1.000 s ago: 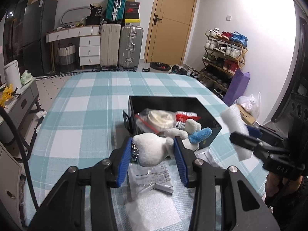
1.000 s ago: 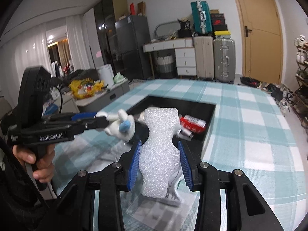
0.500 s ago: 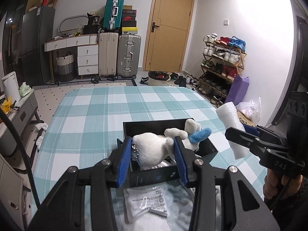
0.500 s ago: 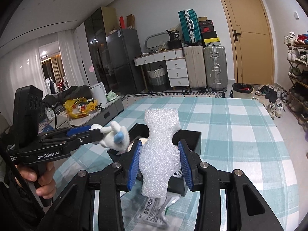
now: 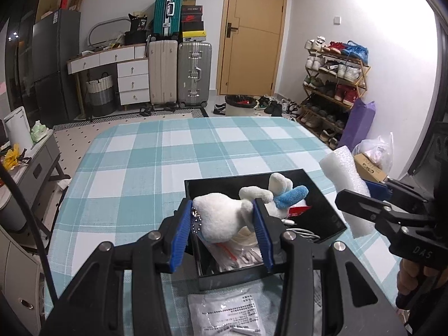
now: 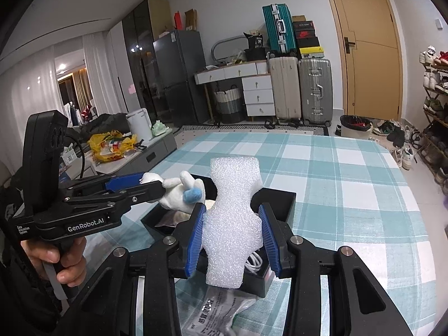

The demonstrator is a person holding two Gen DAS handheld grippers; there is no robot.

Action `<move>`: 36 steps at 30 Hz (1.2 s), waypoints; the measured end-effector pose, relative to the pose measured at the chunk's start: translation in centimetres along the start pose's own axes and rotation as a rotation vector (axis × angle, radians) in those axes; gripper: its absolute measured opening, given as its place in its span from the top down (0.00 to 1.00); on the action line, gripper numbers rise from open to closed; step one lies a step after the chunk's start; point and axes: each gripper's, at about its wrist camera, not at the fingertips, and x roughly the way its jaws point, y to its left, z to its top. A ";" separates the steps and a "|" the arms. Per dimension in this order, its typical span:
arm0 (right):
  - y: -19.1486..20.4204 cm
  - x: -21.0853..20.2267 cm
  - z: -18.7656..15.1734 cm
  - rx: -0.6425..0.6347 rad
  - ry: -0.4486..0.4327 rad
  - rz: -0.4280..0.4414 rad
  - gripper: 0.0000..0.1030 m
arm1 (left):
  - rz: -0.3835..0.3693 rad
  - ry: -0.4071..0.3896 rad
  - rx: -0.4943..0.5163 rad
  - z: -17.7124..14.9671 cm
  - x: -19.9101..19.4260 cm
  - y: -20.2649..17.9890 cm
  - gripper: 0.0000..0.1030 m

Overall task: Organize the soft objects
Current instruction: 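Lift the plush toy and foam and carry both over the black box, then lower both items into the box and open both grippers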

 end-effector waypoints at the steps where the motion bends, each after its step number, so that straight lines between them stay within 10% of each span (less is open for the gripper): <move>1: 0.0 0.3 0.0 -0.005 0.011 -0.002 0.62 | 0.001 0.002 0.000 0.0 0.2 0.0 0.59; 36: 0.2 8.4 -1.0 -0.161 0.185 -0.112 0.62 | 0.089 0.098 0.145 -1.2 5.1 -2.3 0.56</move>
